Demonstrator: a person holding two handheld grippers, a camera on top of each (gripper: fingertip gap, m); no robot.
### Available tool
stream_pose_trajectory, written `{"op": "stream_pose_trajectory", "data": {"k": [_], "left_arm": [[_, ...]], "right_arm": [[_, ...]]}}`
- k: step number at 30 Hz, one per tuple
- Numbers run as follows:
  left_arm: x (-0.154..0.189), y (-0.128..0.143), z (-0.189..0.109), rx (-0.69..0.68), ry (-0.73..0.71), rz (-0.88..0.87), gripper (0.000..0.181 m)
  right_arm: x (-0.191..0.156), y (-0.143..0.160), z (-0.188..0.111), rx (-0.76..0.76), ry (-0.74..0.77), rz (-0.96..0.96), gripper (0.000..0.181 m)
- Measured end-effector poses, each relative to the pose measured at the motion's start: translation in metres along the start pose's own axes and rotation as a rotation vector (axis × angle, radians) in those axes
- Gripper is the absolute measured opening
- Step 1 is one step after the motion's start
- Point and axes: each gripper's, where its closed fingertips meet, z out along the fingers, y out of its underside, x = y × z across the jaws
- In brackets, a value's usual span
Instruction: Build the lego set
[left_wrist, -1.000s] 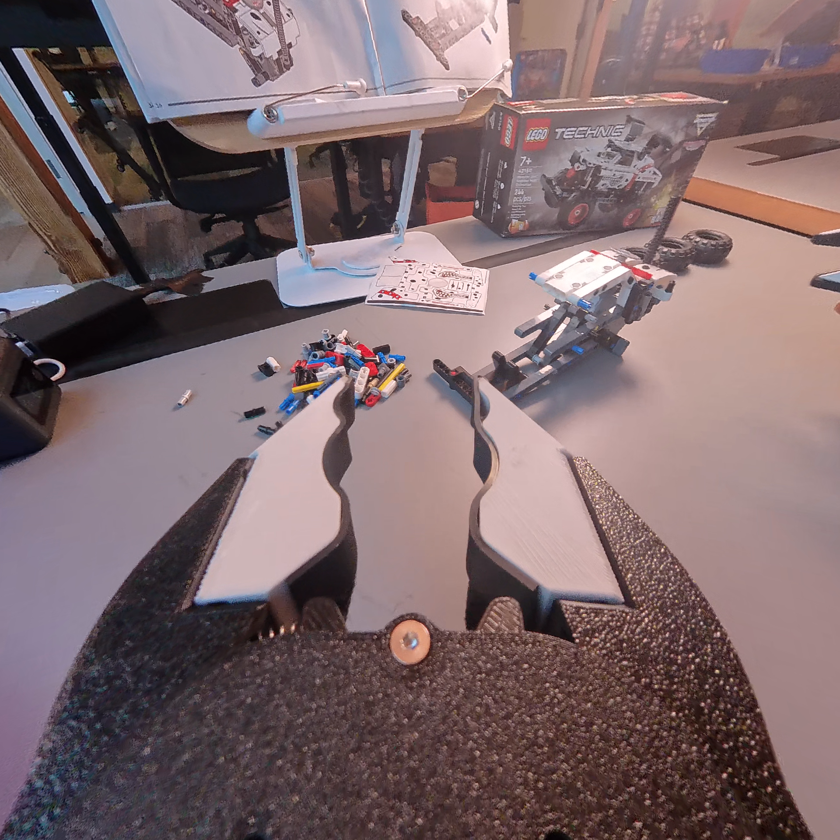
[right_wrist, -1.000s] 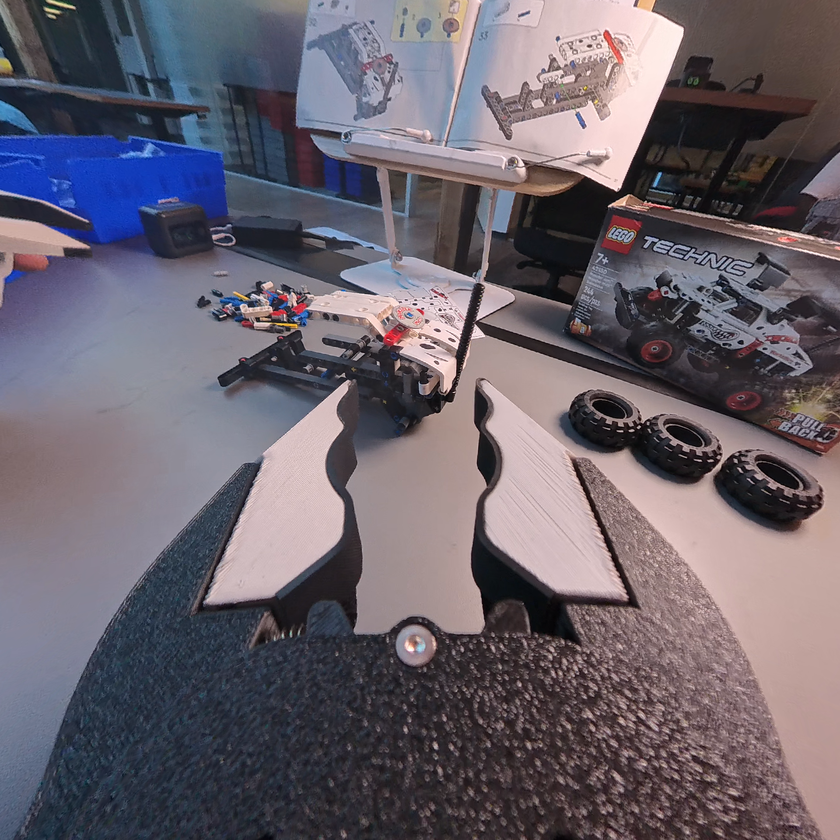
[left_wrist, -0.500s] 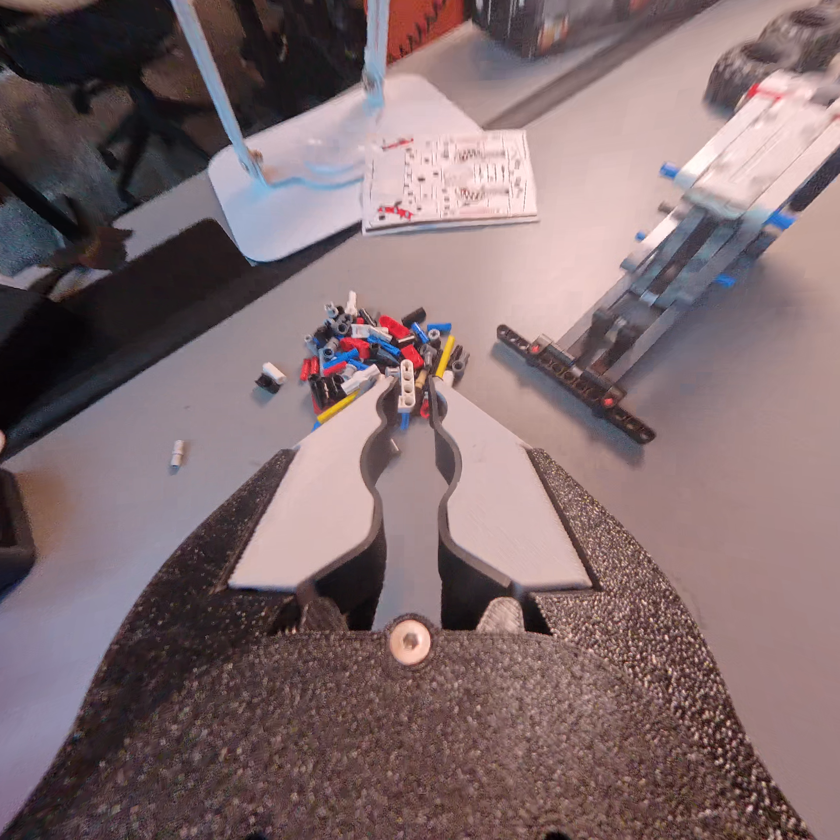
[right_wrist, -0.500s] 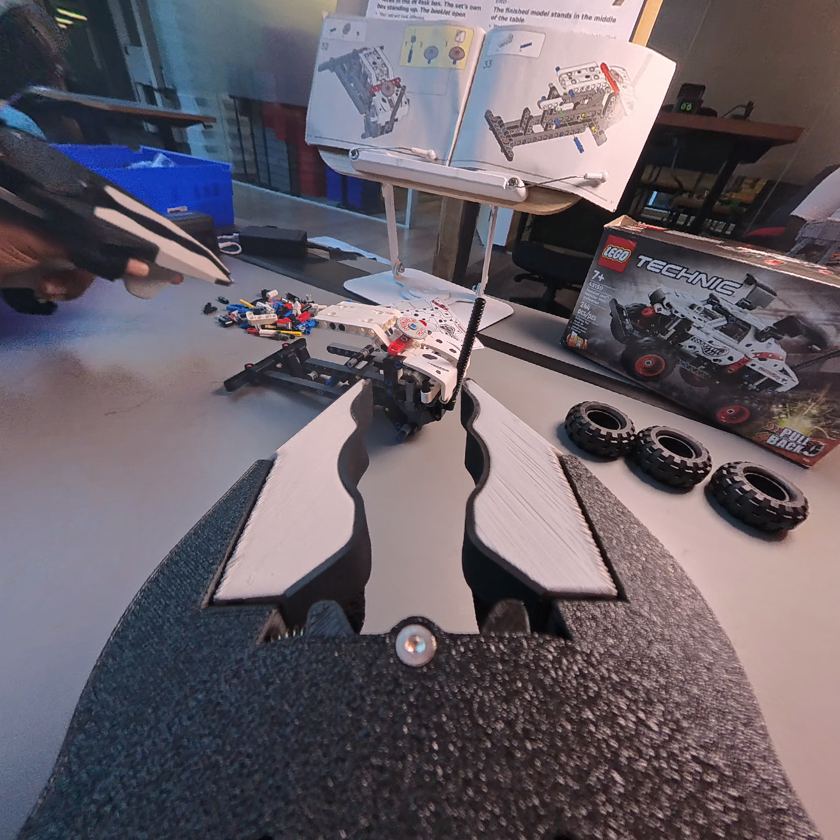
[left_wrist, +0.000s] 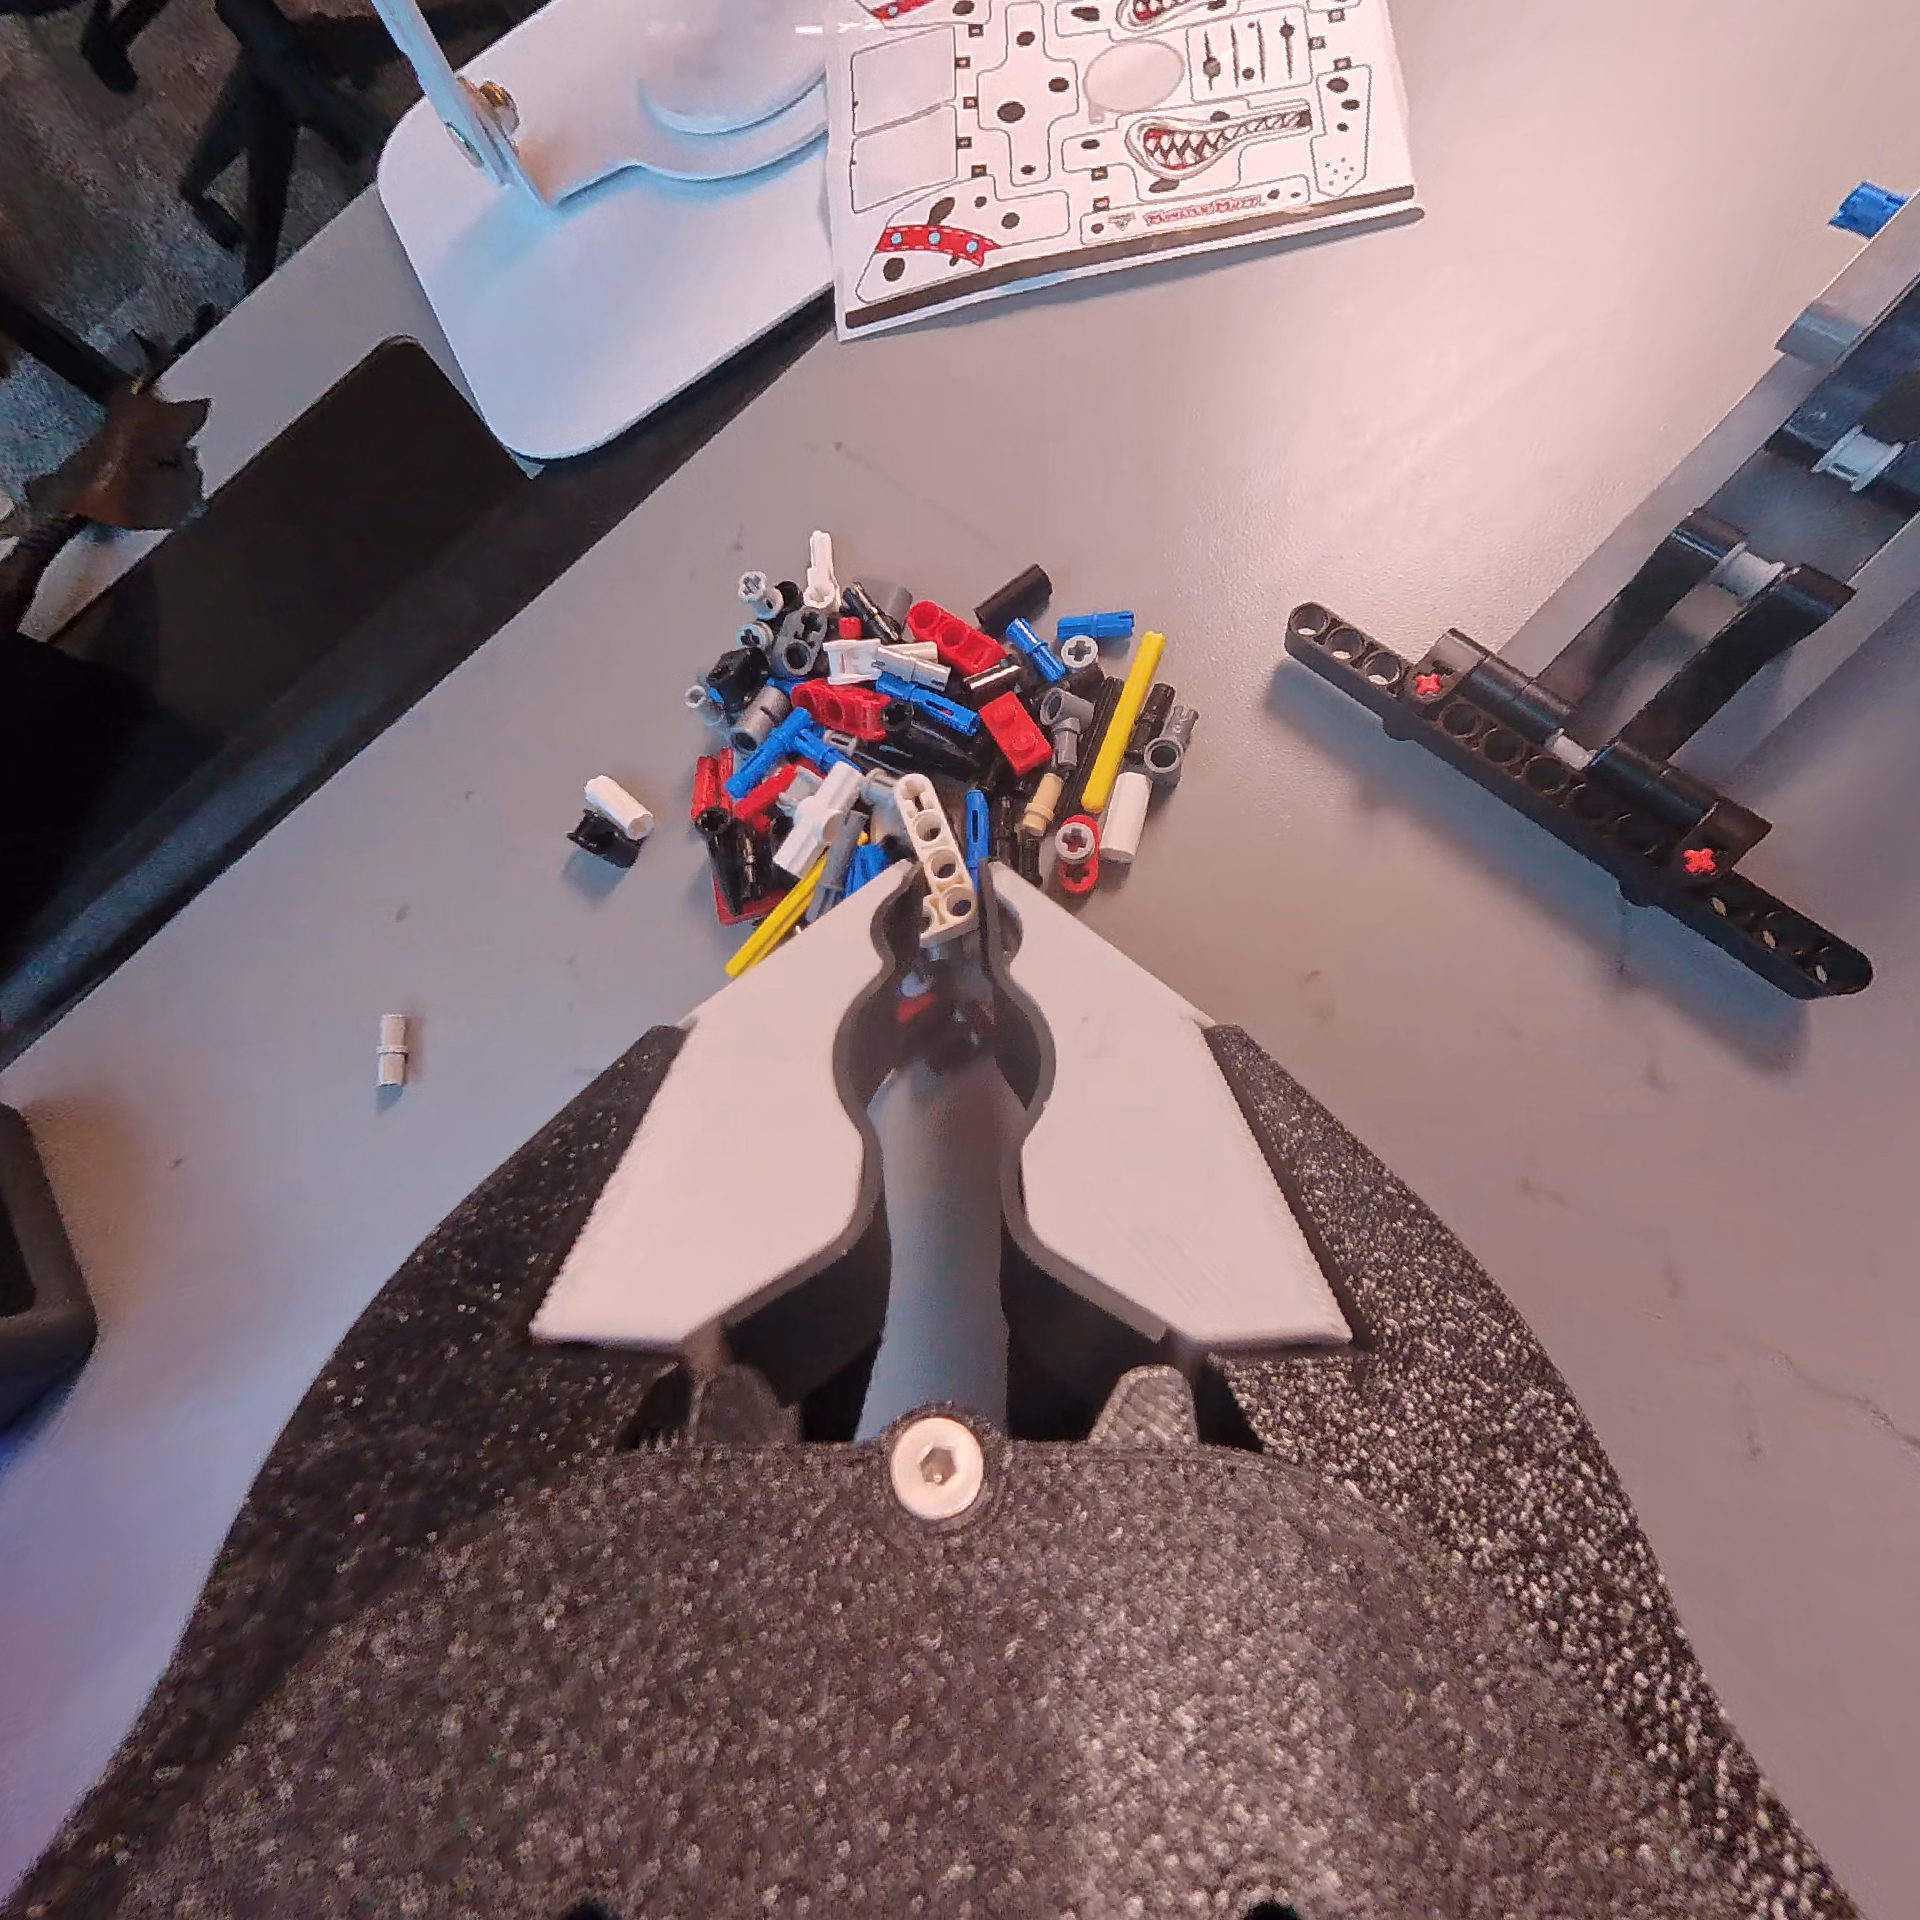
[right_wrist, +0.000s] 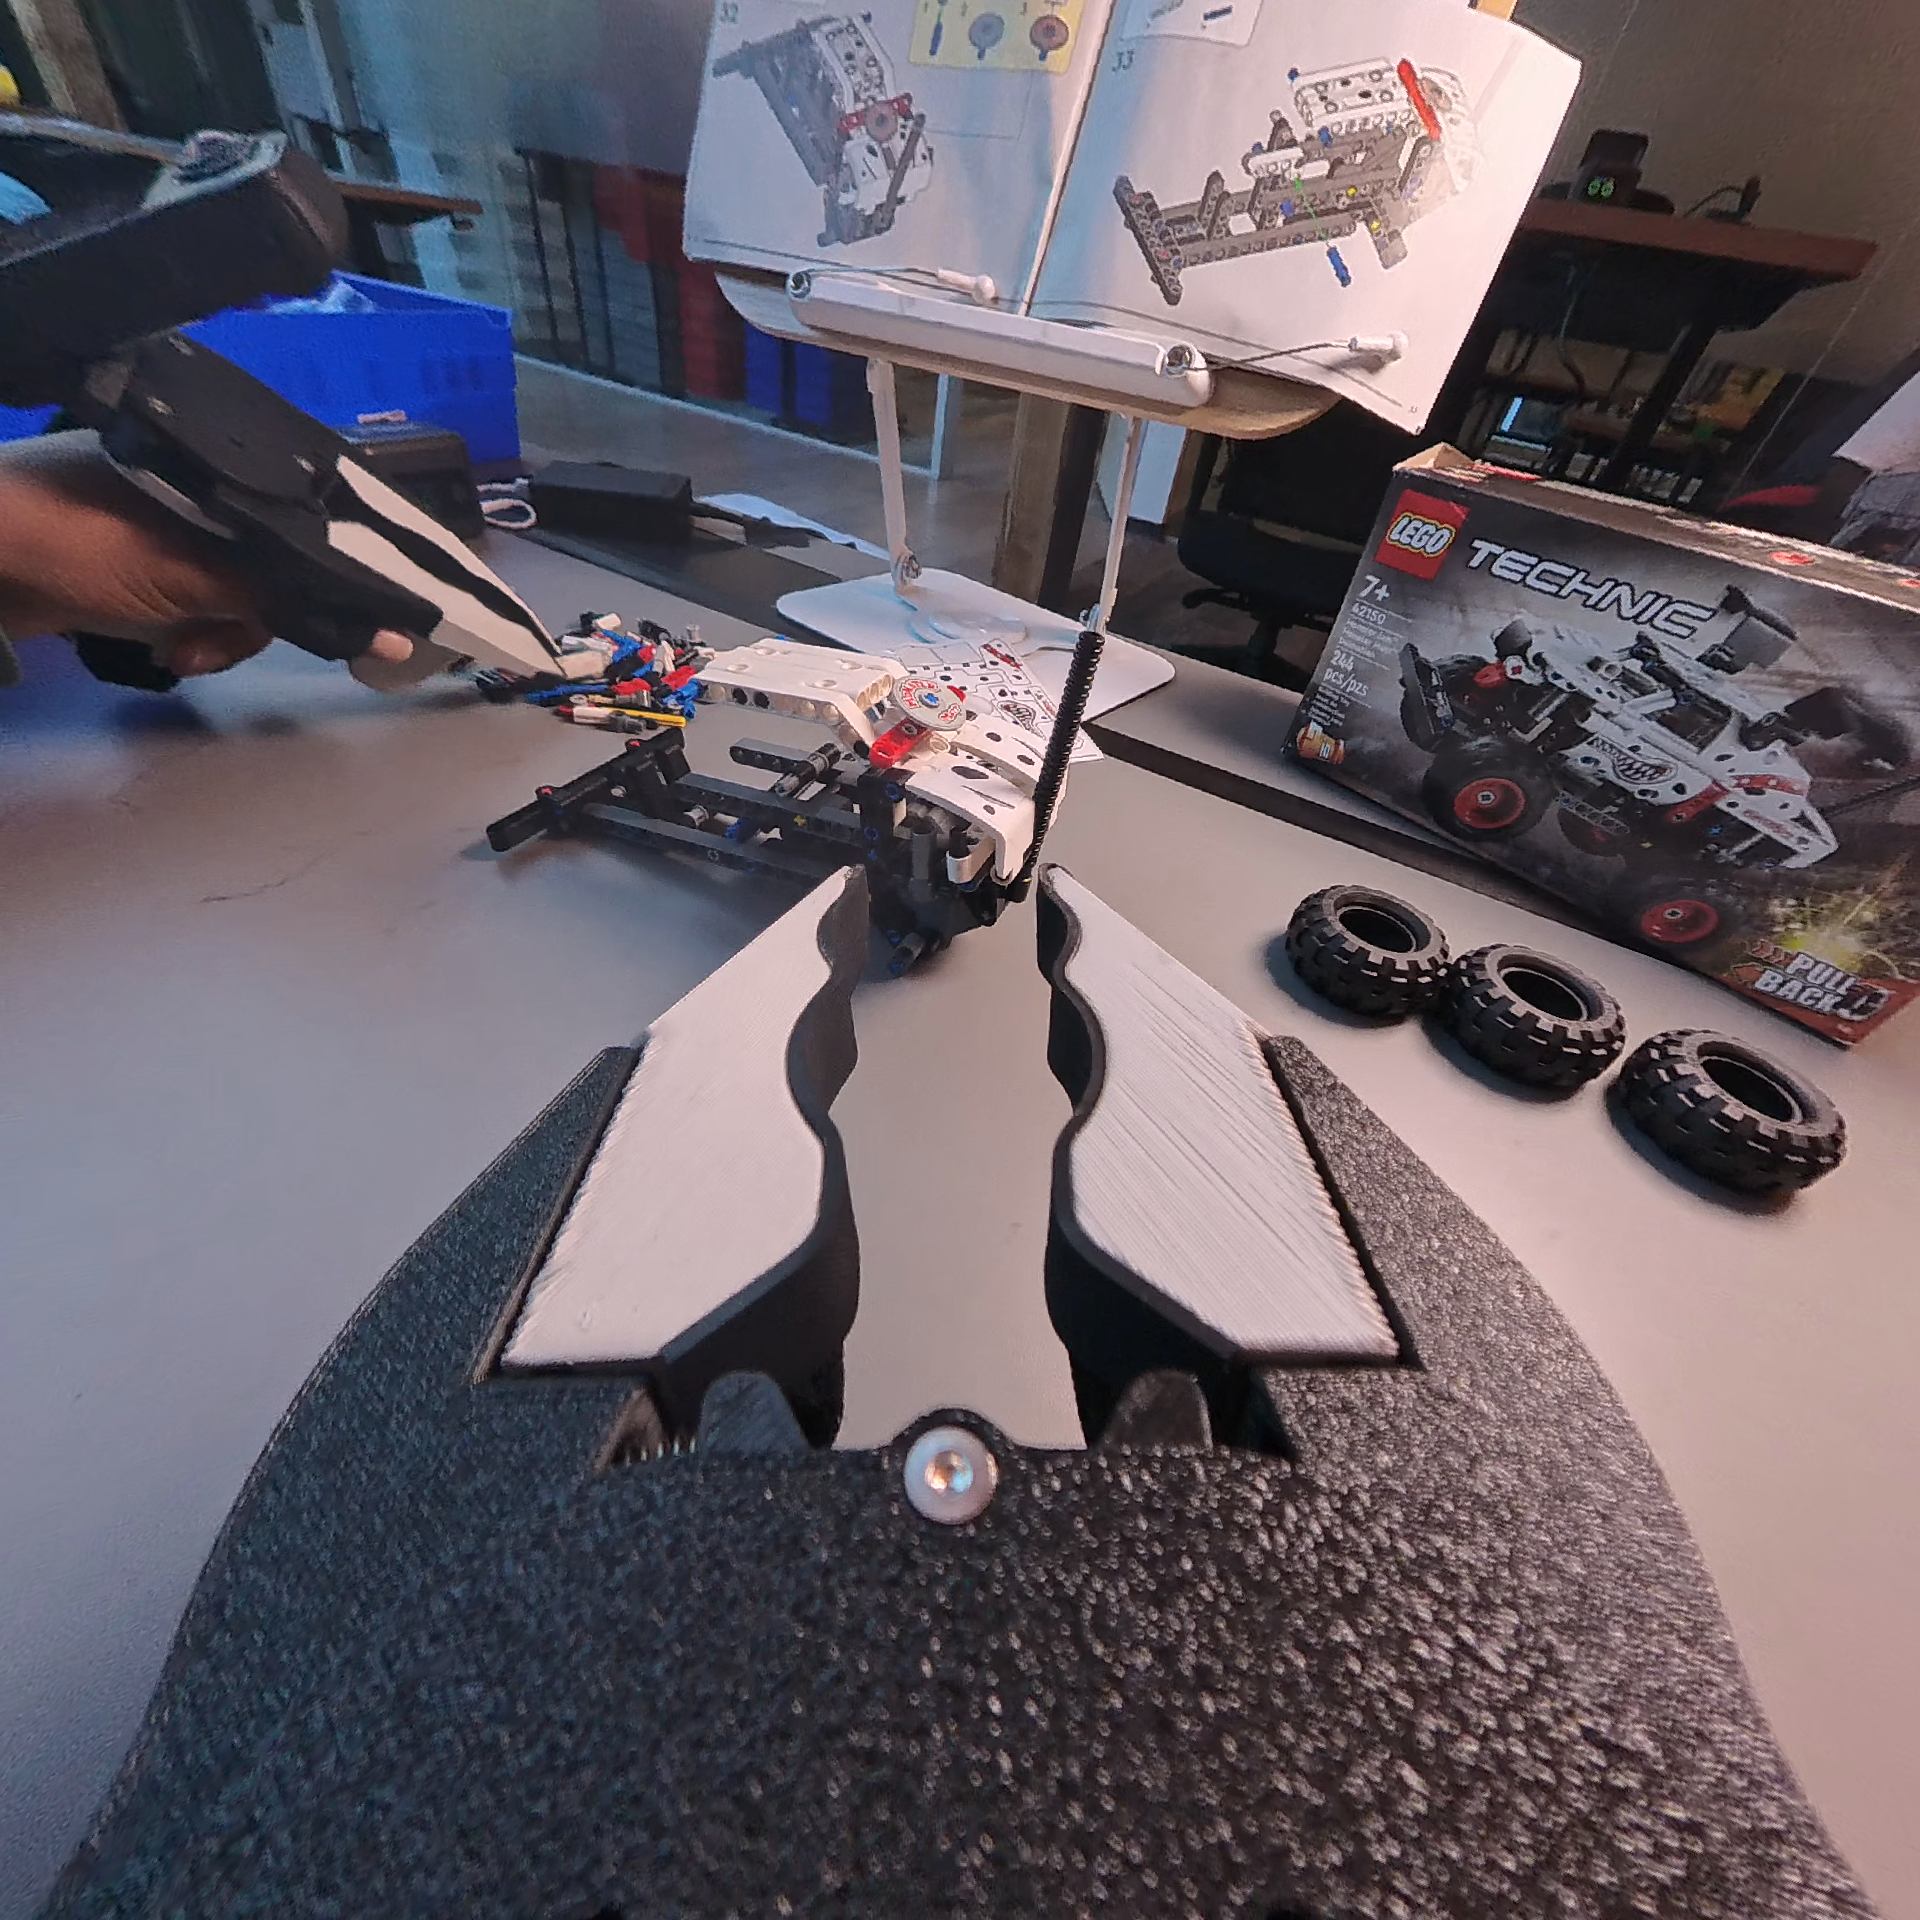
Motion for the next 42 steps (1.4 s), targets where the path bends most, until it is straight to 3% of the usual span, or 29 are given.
{"op": "stream_pose_trajectory", "data": {"k": [10, 15, 26, 29, 34, 38, 42], "left_arm": [[-0.002, -0.023, -0.018, 0.136, 0.025, -0.048, 0.008], [0.006, -0.075, -0.060, 0.453, 0.428, -0.505, 0.009], [0.024, -0.103, -0.123, 0.672, 0.879, -0.728, 0.008], [0.054, -0.097, -0.131, 0.615, 0.912, -0.642, 0.008], [0.133, -0.037, -0.101, 0.229, 0.630, -0.095, 0.008], [0.189, -0.006, -0.100, 0.104, 0.611, 0.166, 0.008], [0.229, 0.013, -0.104, 0.035, 0.695, 0.308, 0.008]], "right_arm": [[0.000, 0.002, 0.001, -0.007, 0.002, -0.003, 0.032], [0.000, 0.003, 0.001, -0.009, -0.001, -0.003, 0.031], [-0.005, 0.005, 0.002, -0.019, -0.021, -0.018, 0.029], [-0.013, 0.003, 0.002, -0.006, -0.064, -0.025, 0.029], [-0.036, 0.001, -0.001, 0.002, -0.157, -0.094, 0.031], [-0.058, 0.011, 0.000, -0.037, -0.236, -0.186, 0.034], [-0.084, 0.022, -0.003, -0.087, -0.372, -0.204, 0.032]]}}
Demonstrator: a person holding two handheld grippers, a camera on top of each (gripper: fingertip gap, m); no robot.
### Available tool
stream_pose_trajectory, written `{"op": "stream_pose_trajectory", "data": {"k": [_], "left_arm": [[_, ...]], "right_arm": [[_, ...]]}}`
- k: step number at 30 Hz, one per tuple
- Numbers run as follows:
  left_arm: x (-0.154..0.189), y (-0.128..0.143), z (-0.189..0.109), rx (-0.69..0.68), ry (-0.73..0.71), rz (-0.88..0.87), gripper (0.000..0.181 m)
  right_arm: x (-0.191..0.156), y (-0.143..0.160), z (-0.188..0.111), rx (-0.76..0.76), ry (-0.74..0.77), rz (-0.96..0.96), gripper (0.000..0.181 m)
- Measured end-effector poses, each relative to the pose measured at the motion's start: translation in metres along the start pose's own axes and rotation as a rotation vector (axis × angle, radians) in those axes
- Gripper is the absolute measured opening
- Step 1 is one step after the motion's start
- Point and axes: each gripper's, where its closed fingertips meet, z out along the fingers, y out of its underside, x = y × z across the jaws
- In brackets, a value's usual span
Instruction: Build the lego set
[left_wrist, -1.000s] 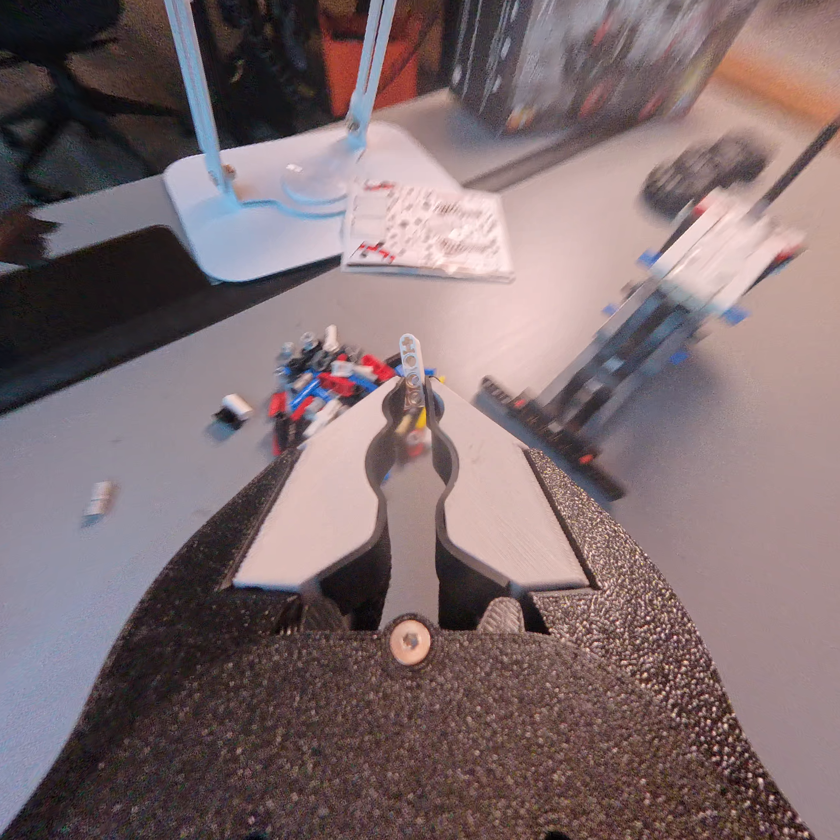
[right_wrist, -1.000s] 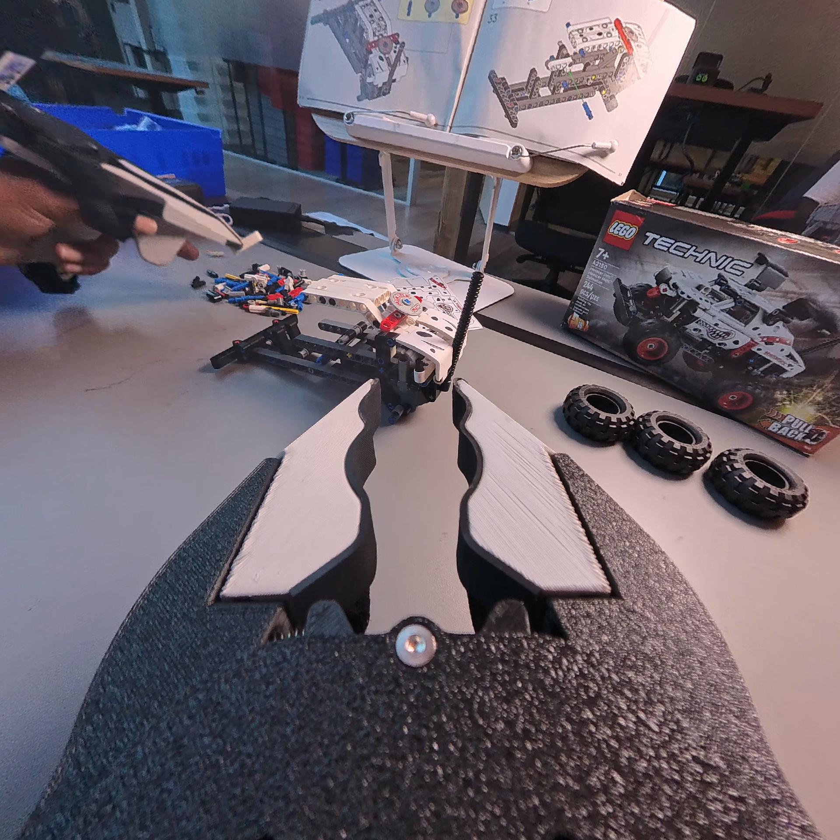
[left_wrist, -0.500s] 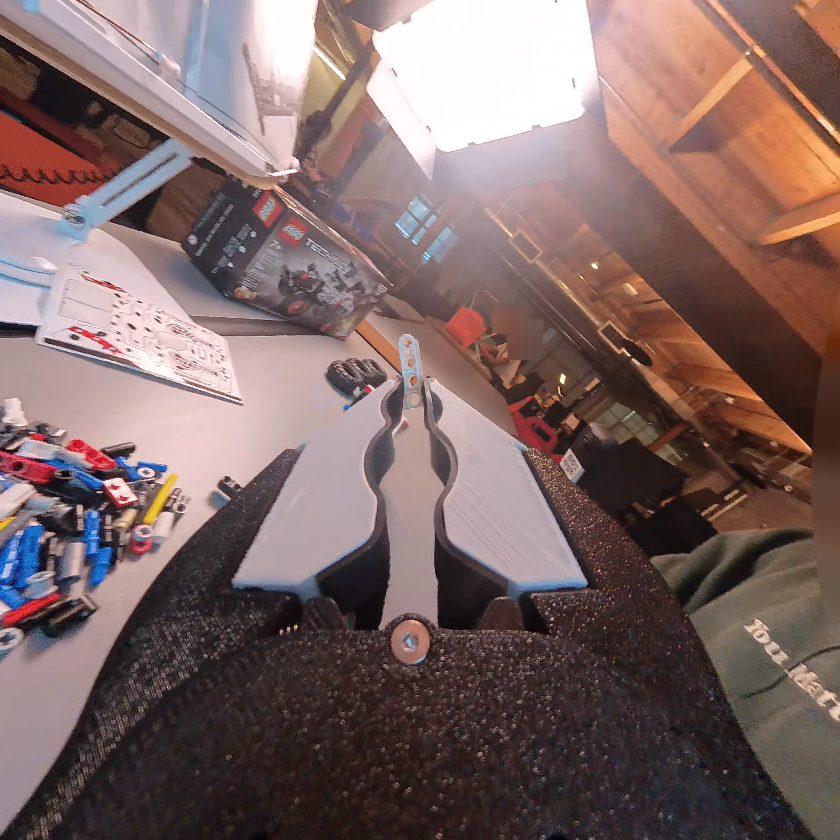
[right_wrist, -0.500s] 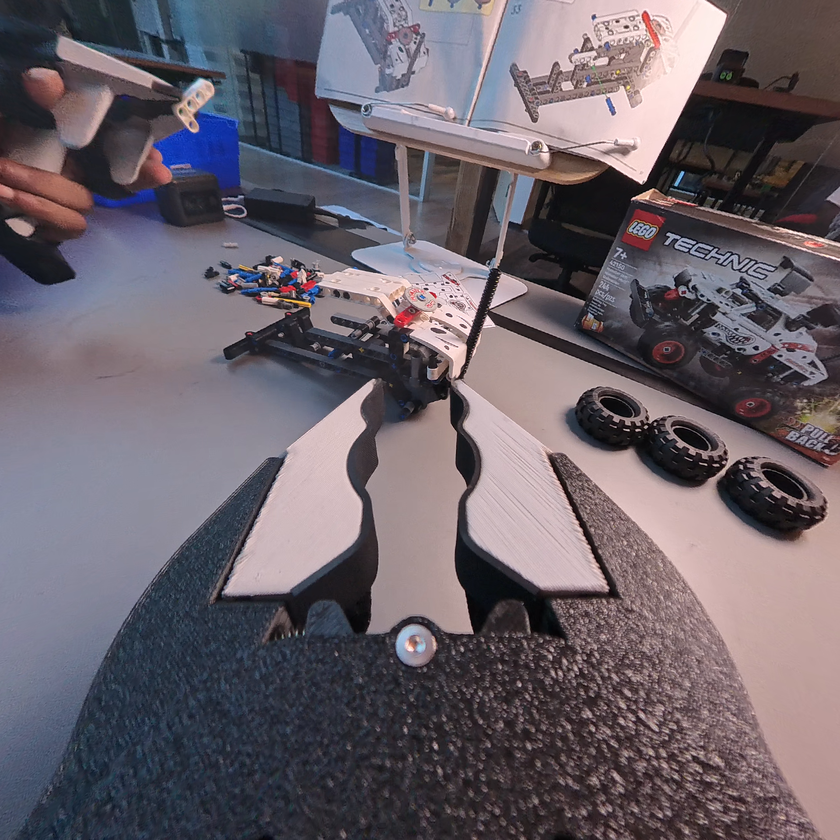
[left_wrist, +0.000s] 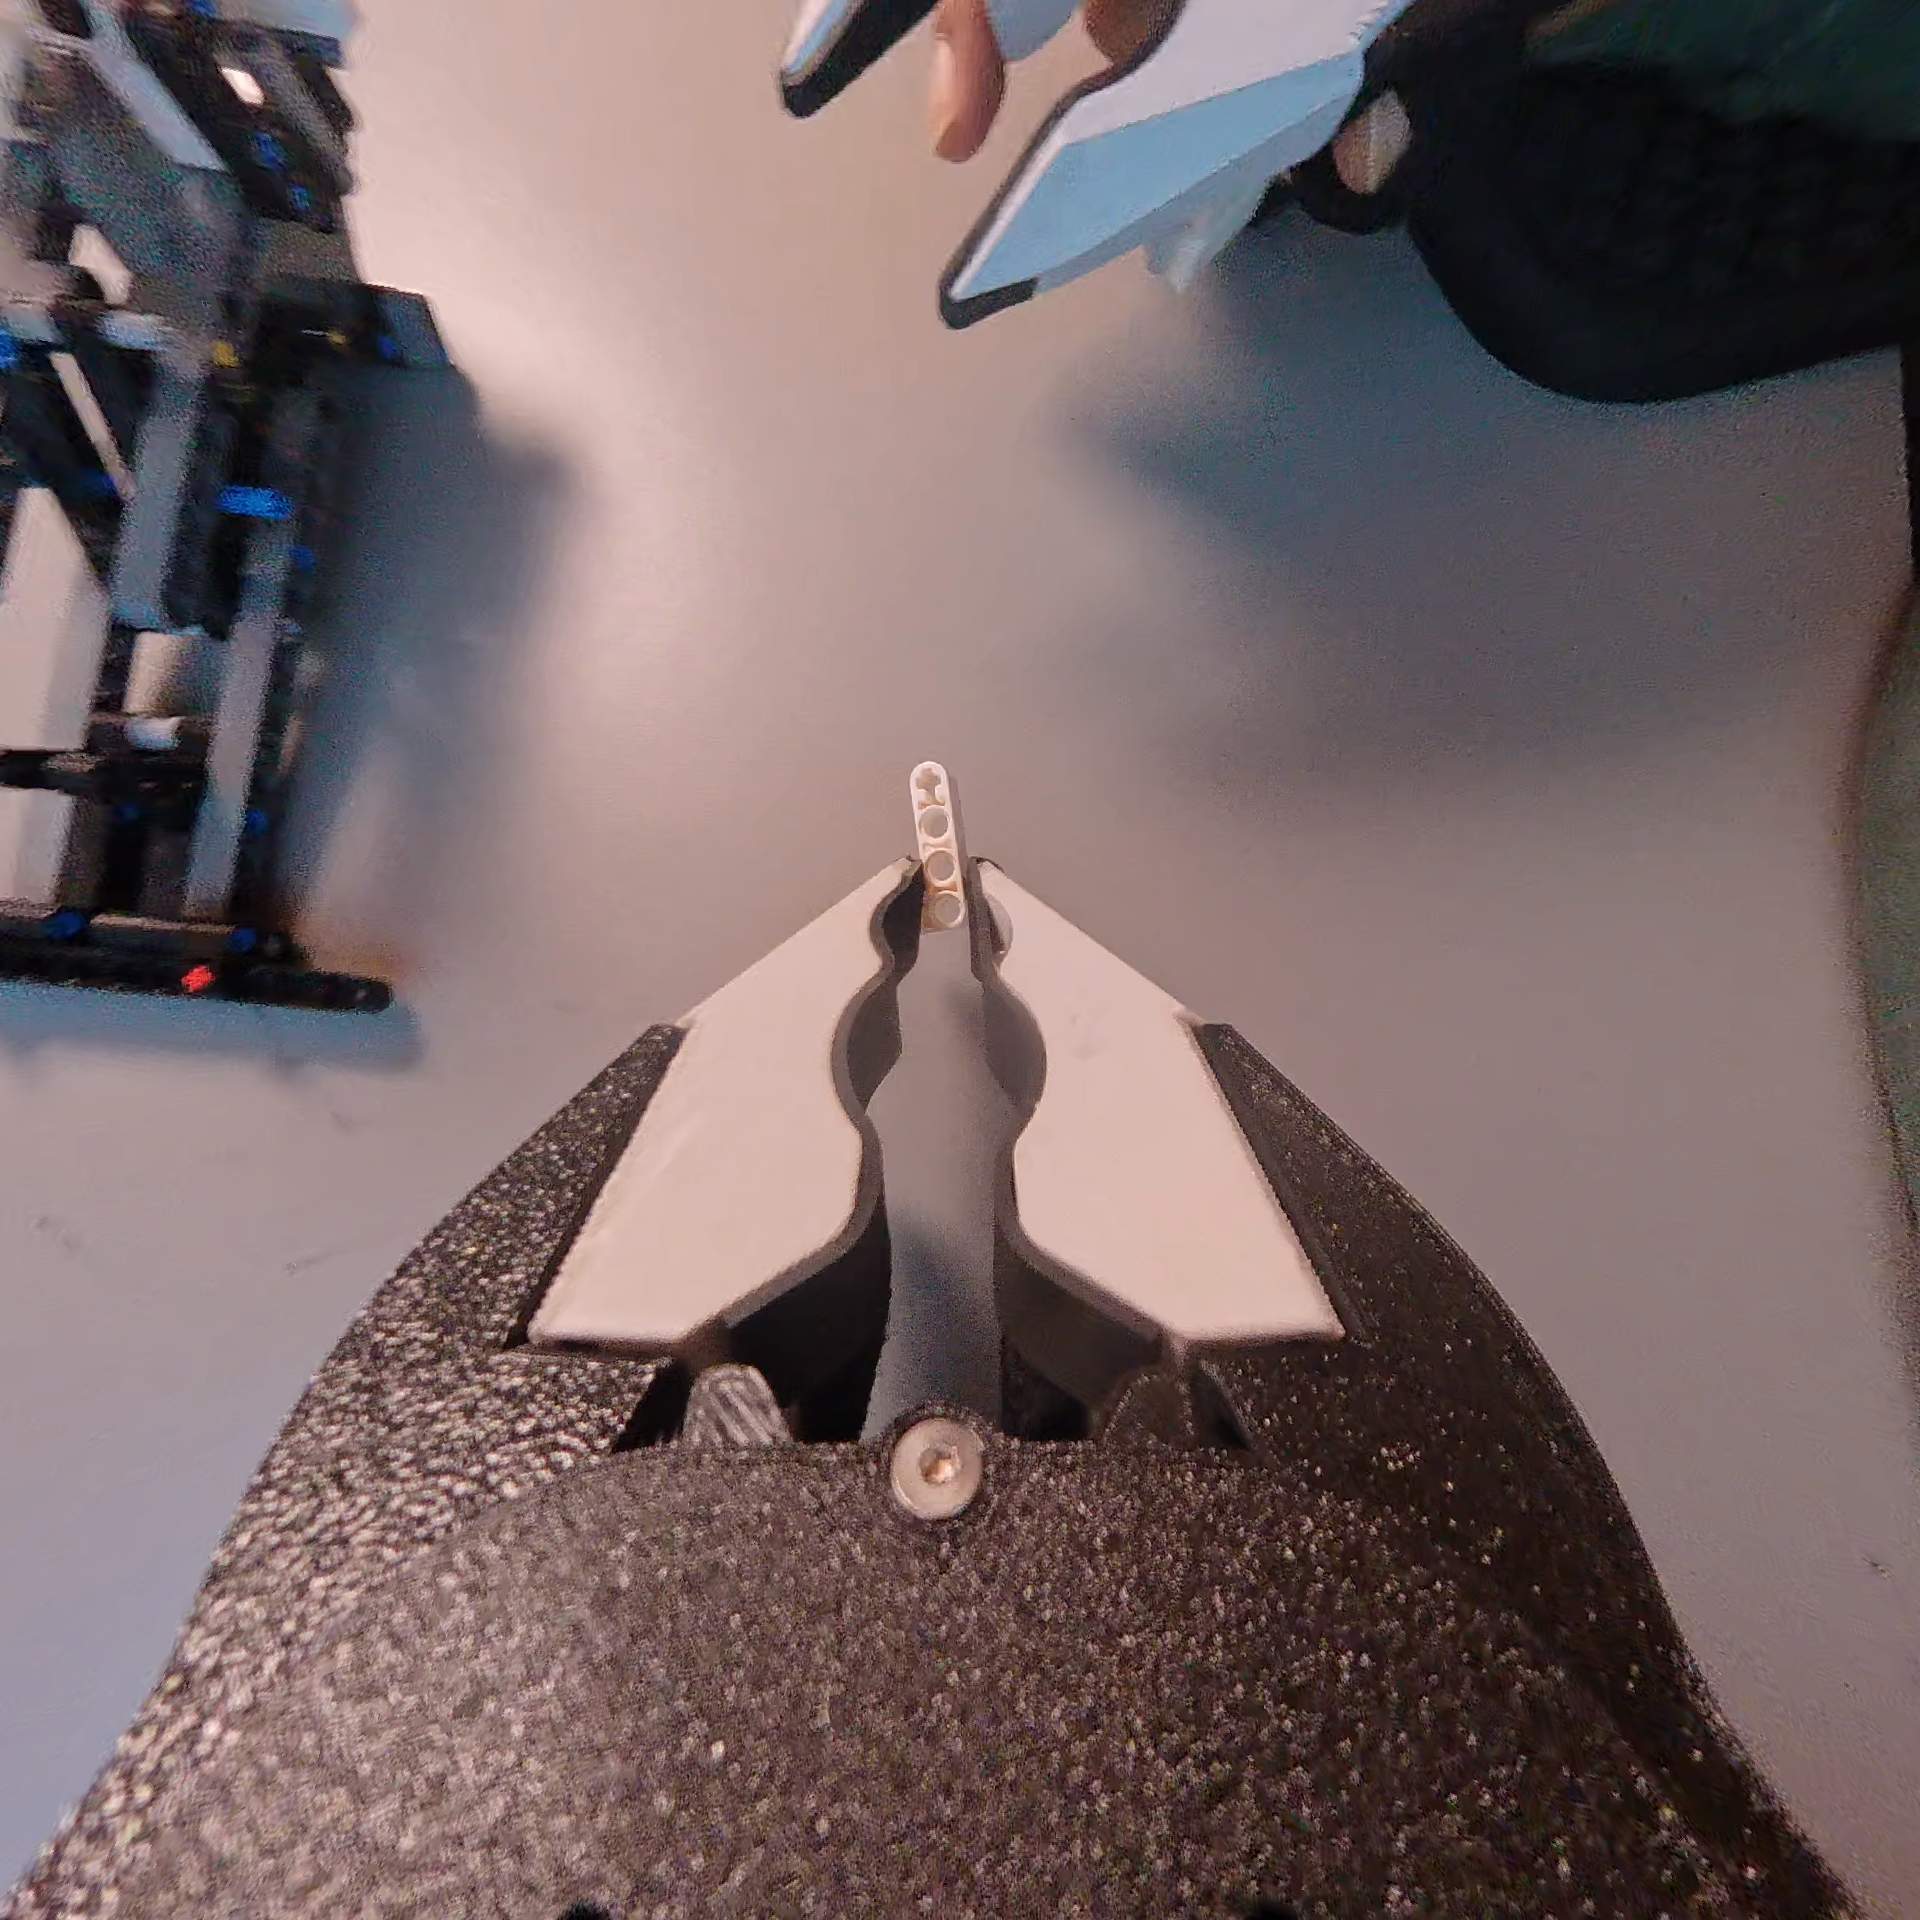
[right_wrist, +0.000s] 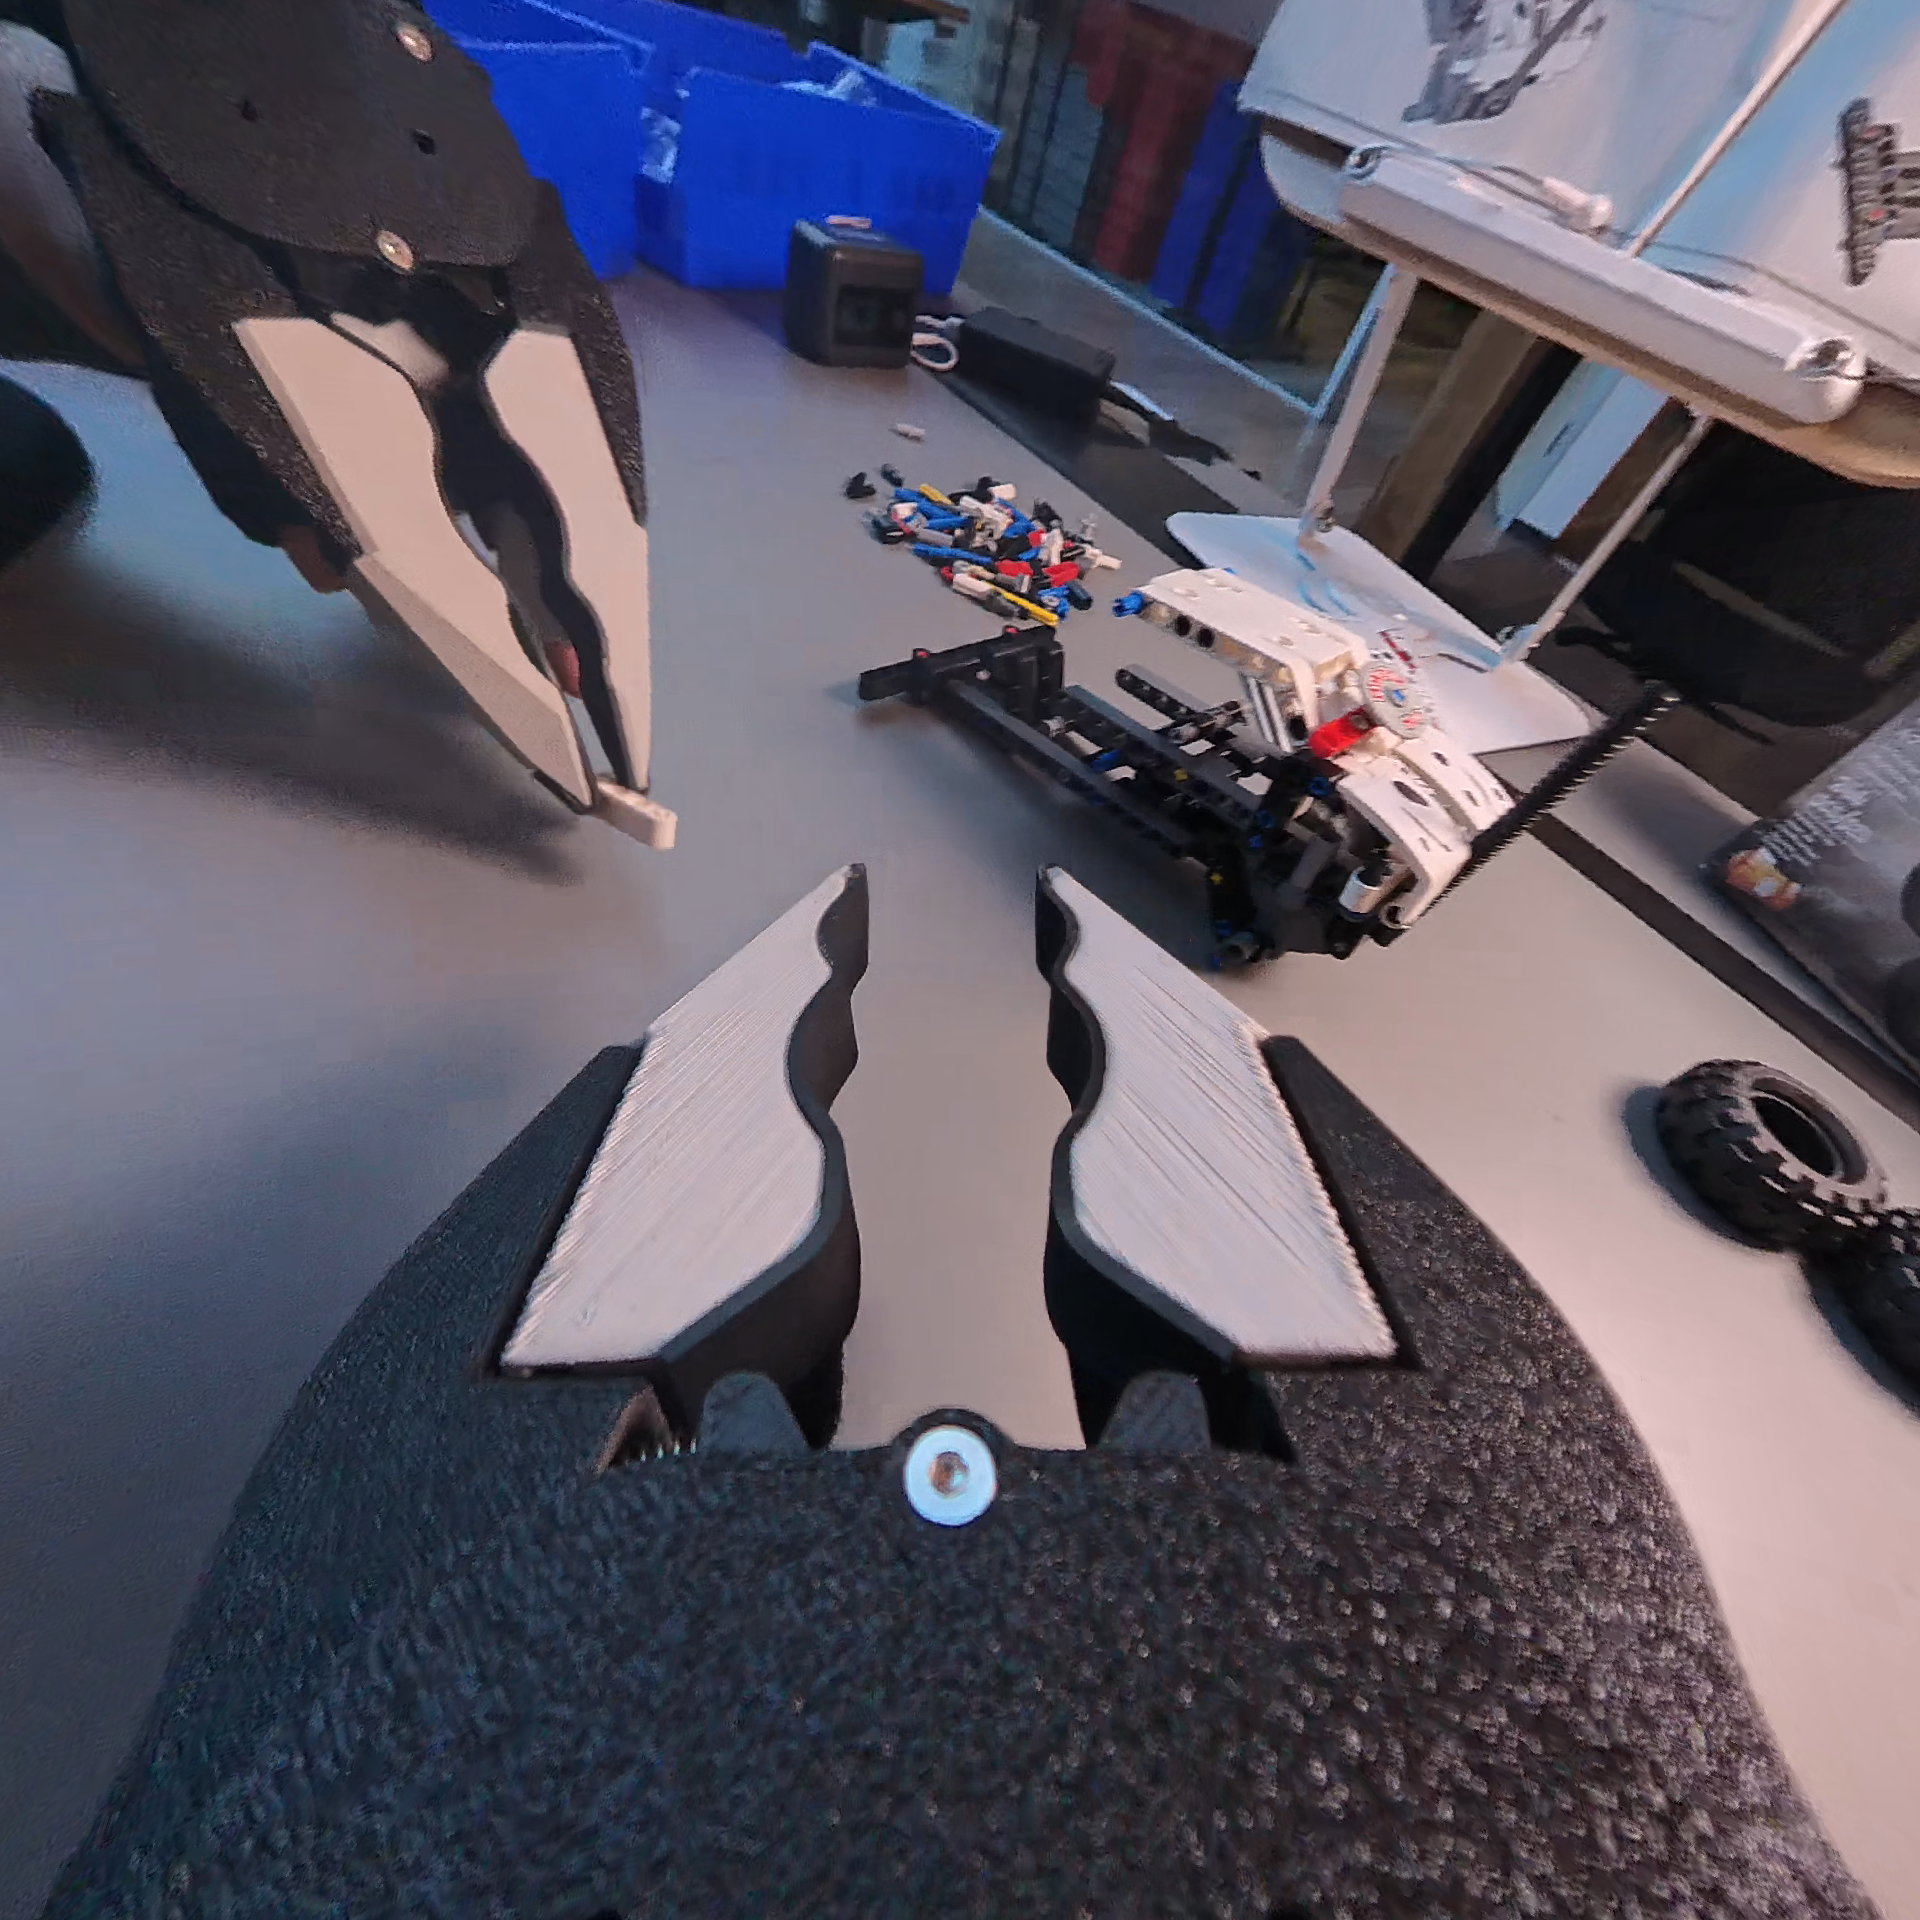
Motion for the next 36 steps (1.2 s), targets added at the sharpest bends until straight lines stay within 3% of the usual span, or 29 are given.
{"op": "stream_pose_trajectory", "data": {"k": [6, 11, 13, 15, 18, 21, 28, 36], "left_arm": [[0.017, 0.011, 0.016, -0.081, 0.026, 0.121, 0.008], [0.011, 0.009, 0.007, -0.038, 0.037, 0.090, 0.037], [-0.017, -0.003, -0.012, 0.074, -0.066, 0.033, 0.041], [-0.068, -0.008, -0.041, 0.206, -0.242, -0.078, 0.038], [-0.159, 0.024, -0.088, 0.292, -0.563, -0.369, 0.027], [-0.210, 0.055, -0.106, 0.252, -0.708, -0.522, 0.024], [-0.237, 0.075, -0.084, 0.089, -0.664, -0.511, 0.008], [-0.244, 0.083, -0.079, 0.049, -0.669, -0.503, 0.006]], "right_arm": [[-0.030, 0.005, 0.006, -0.067, -0.161, -0.011, 0.031], [-0.042, 0.012, 0.011, -0.125, -0.222, -0.023, 0.033], [-0.039, 0.009, 0.011, -0.108, -0.204, -0.021, 0.033], [-0.034, 0.004, 0.009, -0.069, -0.176, 0.004, 0.033], [-0.025, -0.005, 0.007, -0.010, -0.148, 0.052, 0.034], [-0.020, -0.011, 0.007, 0.023, -0.130, 0.066, 0.033], [-0.019, -0.006, 0.004, 0.012, -0.111, 0.043, 0.029], [-0.016, -0.005, 0.002, 0.015, -0.111, 0.059, 0.027]]}}
